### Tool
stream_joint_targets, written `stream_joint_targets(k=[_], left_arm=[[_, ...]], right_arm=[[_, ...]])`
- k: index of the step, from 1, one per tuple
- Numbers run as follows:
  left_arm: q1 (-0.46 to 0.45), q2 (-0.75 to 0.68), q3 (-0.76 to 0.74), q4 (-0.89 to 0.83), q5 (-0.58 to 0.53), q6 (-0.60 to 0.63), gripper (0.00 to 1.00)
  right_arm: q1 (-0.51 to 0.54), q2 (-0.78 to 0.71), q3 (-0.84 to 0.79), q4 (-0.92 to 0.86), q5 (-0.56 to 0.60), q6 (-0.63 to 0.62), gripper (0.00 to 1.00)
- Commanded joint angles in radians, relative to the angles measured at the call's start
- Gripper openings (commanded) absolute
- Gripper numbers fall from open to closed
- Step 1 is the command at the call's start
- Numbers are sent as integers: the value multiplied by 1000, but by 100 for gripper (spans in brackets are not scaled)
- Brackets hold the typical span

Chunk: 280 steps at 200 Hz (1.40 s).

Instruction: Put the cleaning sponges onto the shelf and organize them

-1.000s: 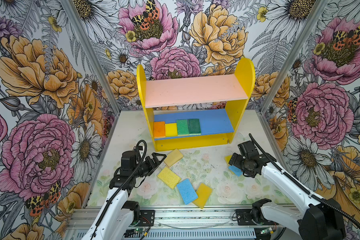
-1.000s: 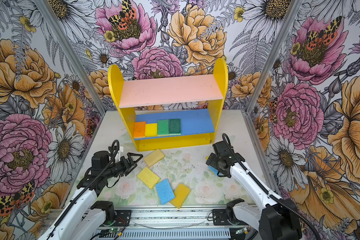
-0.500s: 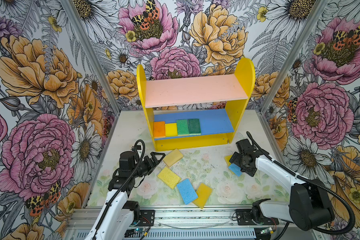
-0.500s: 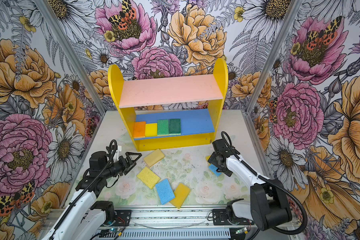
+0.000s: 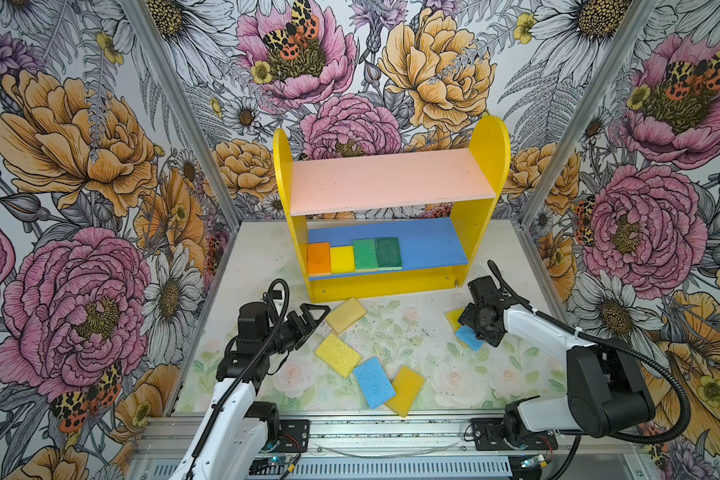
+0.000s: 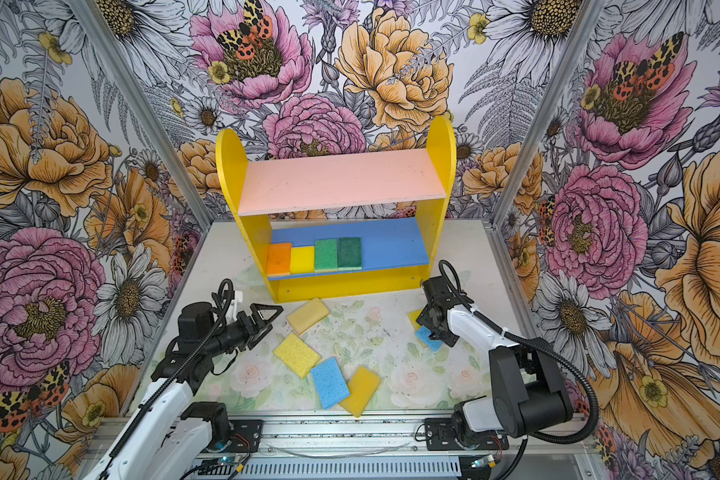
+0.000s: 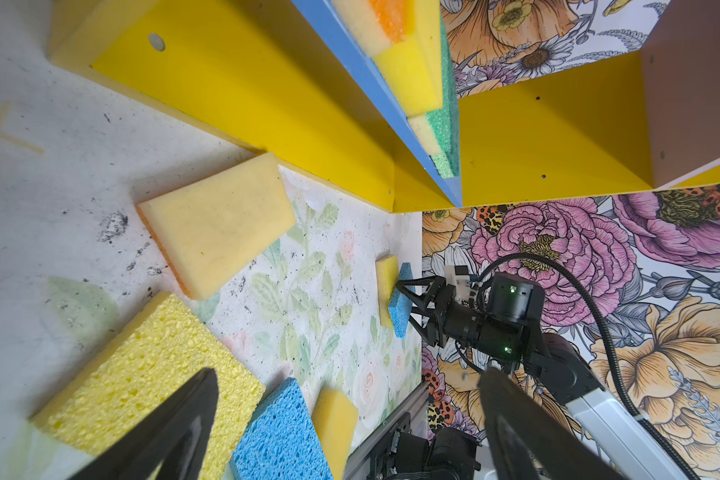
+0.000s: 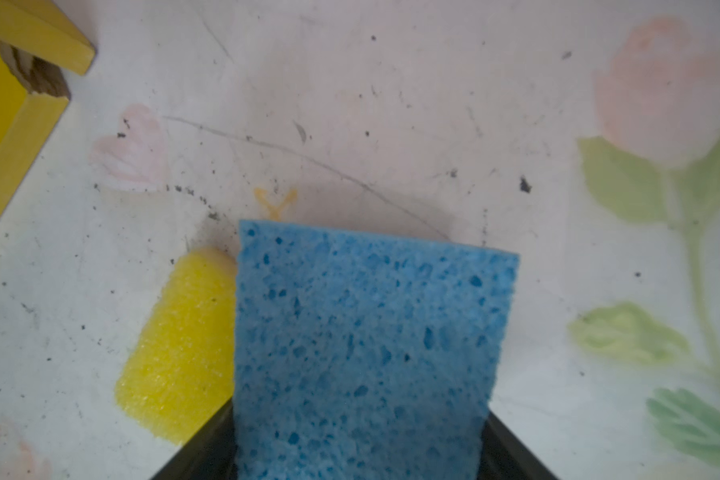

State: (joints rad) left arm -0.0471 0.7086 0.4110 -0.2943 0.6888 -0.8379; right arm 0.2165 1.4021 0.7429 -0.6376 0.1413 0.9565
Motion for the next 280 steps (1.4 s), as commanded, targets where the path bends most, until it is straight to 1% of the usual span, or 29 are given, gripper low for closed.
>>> stream_joint_targets(k=[1,23,53,97,128,142,177,207,231,240,245,251,280], left_arm=[[12,-15,-14,26,12,0,99],[12,-32,-21,30,-2,-4,99],[9,-29,-18,29,15,-6,99],[11,-29,-14,29,21,-25,99],[10,-38,-27,31,15,-36,99],[10,-40,-35,40,14,-48,99],[-2,-45,-49,49,20,-70,99],[-6,-57,-65,49,19,-91,99],[-13,-69,-76,48,8,-107,99],[-17,-75,-79,49,3,-112,99],[-18,-76,-81,48,-2,-115,99],[-21,-78,-82,49,-4,-119,99],[-35,-81,-87,49,-15,-130,99]], right_arm=[[-6,-12,-3,21,-4,-11,76],[-7,-28,-13,21,-13,-13,70],[-4,-65,-23,21,-51,-22,64],[24,-139,-58,19,-104,-13,53],[76,-172,-66,13,-134,-2,50],[115,-187,-64,9,-140,13,49],[252,-194,-43,5,-141,51,47],[413,-165,5,9,-103,74,46],[532,-77,73,14,-79,51,46],[568,-38,99,35,-94,28,46],[571,-12,116,41,-102,17,46],[611,16,133,48,-106,5,46],[654,124,171,136,-178,-43,48]])
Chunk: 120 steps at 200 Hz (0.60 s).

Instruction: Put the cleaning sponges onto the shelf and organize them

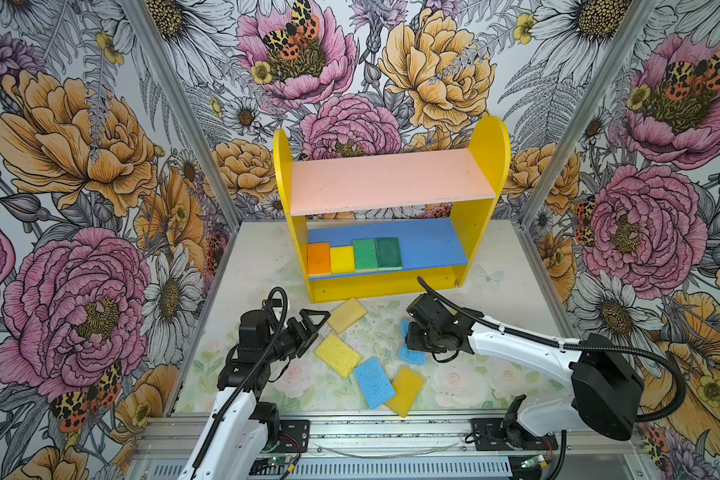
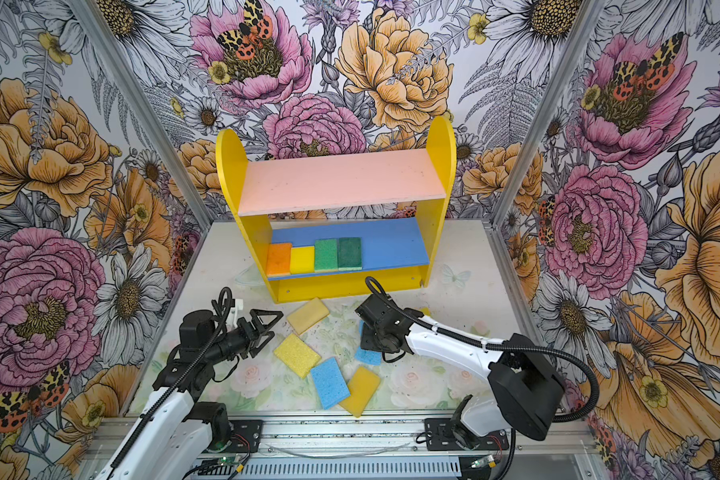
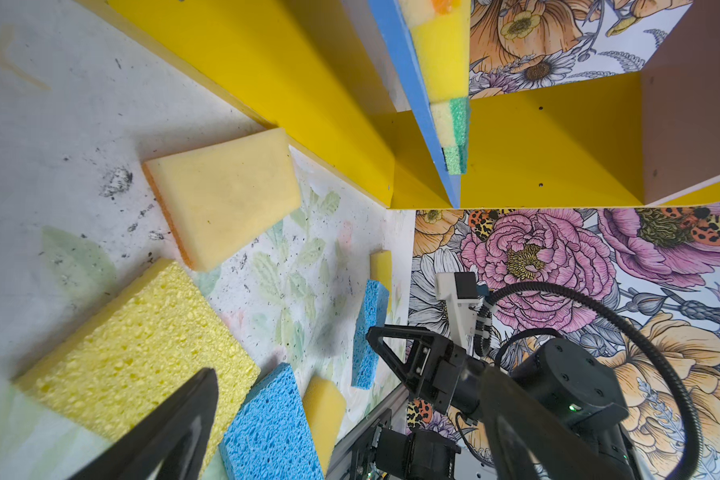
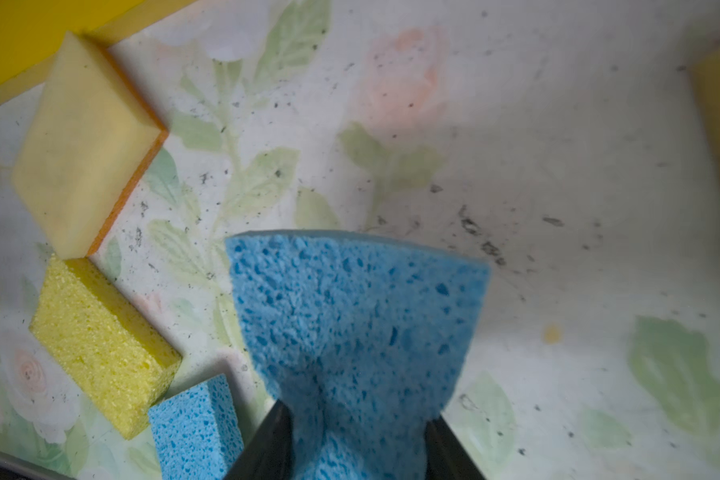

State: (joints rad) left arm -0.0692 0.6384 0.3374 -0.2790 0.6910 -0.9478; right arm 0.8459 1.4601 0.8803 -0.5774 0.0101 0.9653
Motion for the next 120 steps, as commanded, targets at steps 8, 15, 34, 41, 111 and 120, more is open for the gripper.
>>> stream_joint_targets(k=[8,15,34,41,111,120], left_arm=[[-15,-15,-13,33,-22,-26,99],[-17,-20,-13,35,-26,-30,99],[-25,-23,-12,43,-47,-32,99],[-29,-15,-14,56,-49,-36,99],[-76,74,-14,119,-59,-29,99],[-88,79,-12,119,-62,-26,99]], right_arm=[[24,84,33,92,-60,-53,48],[24,90,34,97,-63,-54,49],[23,87,30,100,-64,-70,55],[21,81,25,100,-64,-73,59],[-10,65,7,99,-134,-133,77],[-10,71,16,101,-149,-145,78]])
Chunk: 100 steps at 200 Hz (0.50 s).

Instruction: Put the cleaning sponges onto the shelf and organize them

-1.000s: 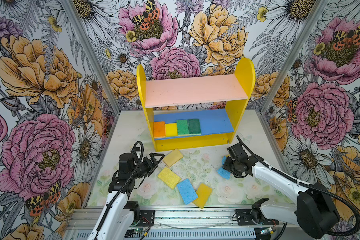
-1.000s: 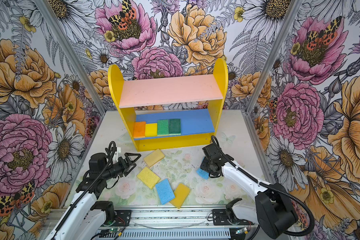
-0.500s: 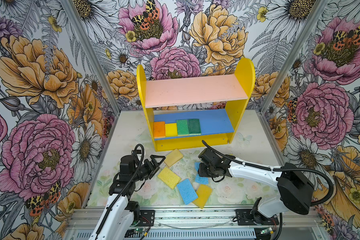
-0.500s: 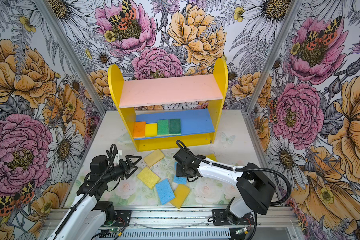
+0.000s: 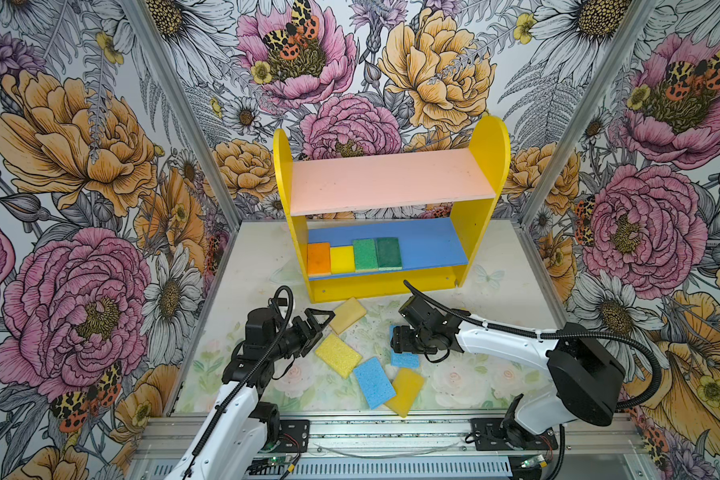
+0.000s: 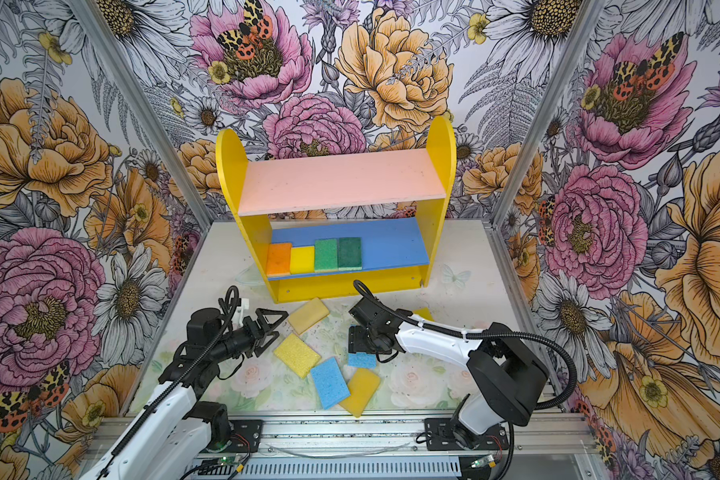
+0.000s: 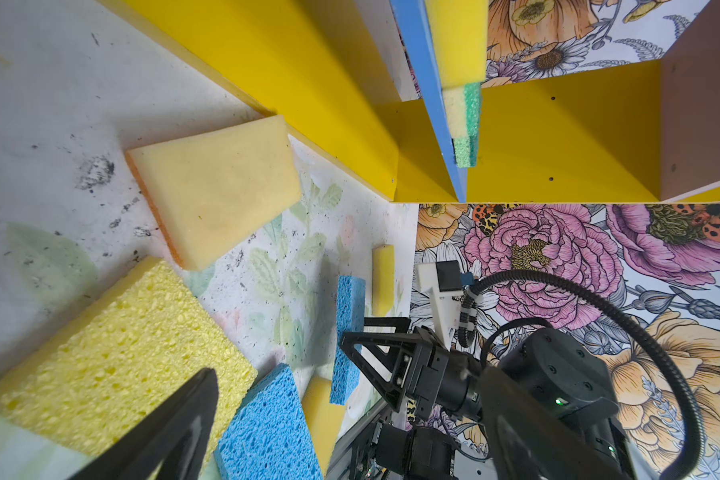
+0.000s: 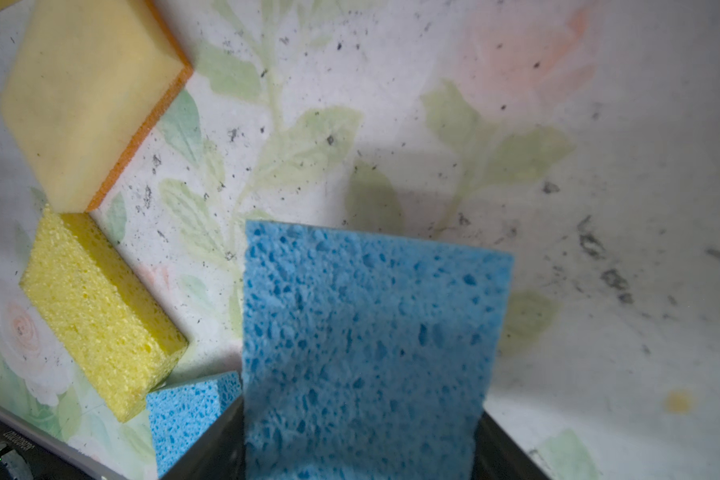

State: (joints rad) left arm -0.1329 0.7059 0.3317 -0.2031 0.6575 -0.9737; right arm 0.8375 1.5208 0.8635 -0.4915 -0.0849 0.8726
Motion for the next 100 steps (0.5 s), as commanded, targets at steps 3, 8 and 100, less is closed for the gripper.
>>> stream_joint_targets(k=[3,8,100], left_arm=[[-30,12,-6,43,-31,1,99],[-36,13,-6,43,-34,1,99],[-68,-2,-9,45,-59,-12,99]], right_arm=[[-2,14,37,16,-61,-56,79],[-3,22,44,16,-78,-66,82],[-97,-70,-28,19,-161,-113,80]])
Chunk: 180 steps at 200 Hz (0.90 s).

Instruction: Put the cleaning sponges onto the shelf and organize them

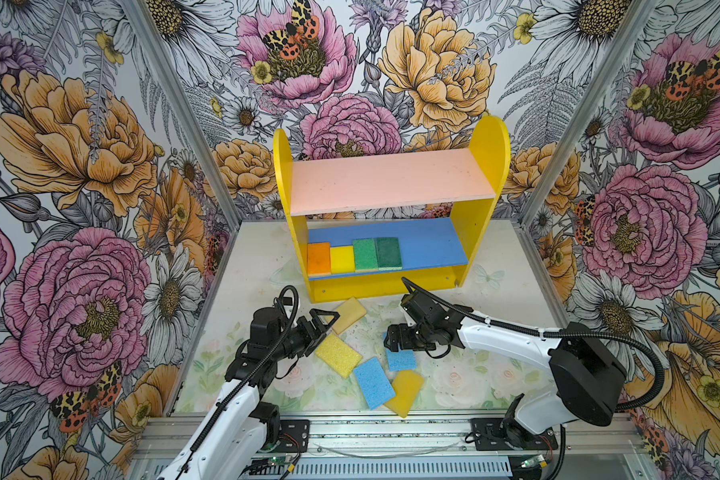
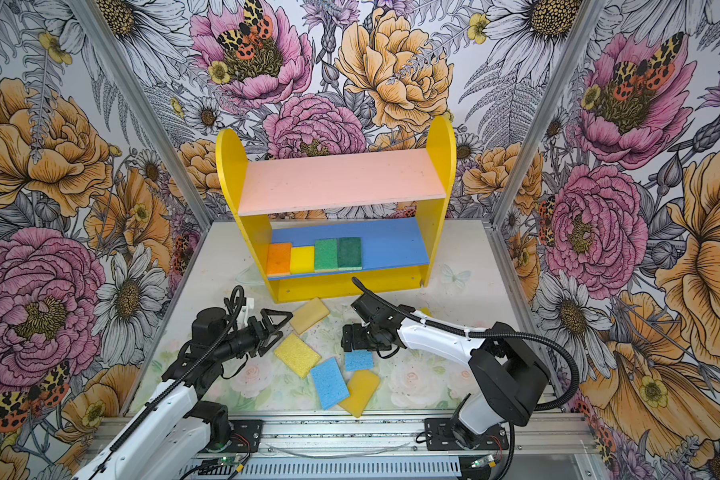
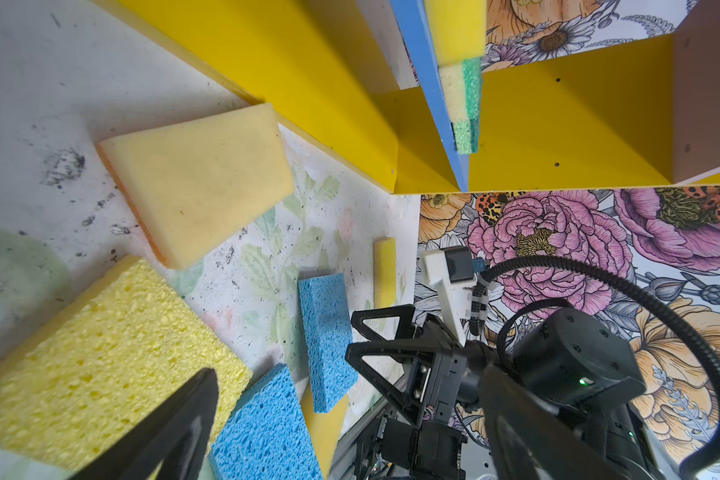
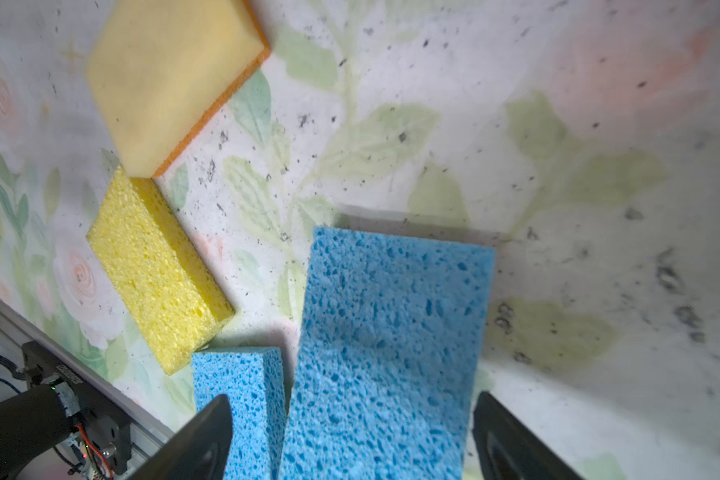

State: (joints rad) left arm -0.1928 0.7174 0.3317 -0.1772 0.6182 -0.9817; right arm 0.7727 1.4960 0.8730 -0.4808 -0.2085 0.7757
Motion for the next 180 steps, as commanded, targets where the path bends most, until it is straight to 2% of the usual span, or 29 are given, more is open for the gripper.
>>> stream_joint_targets(k=[1,68,115,150,180], left_arm=[[-8,-13,-9,19,-19,-4,99],[-8,-47,-24,7,-26,-11,99],[-6,-22,-38,44,-20,-10,99],[-2,3,-43,71,-3,-17,99],[-3,-26,-35,48,-10,-16,99]], right_arm=[[-33,-45,-39,8,-39,-16,79],[-33,-5,-81,48,-85,-1,53],[-36,32,-85,75,-108,6,31],[-44,13,-68,72,-103,7,10],[-46,-11,-37,73,-97,-2,1]])
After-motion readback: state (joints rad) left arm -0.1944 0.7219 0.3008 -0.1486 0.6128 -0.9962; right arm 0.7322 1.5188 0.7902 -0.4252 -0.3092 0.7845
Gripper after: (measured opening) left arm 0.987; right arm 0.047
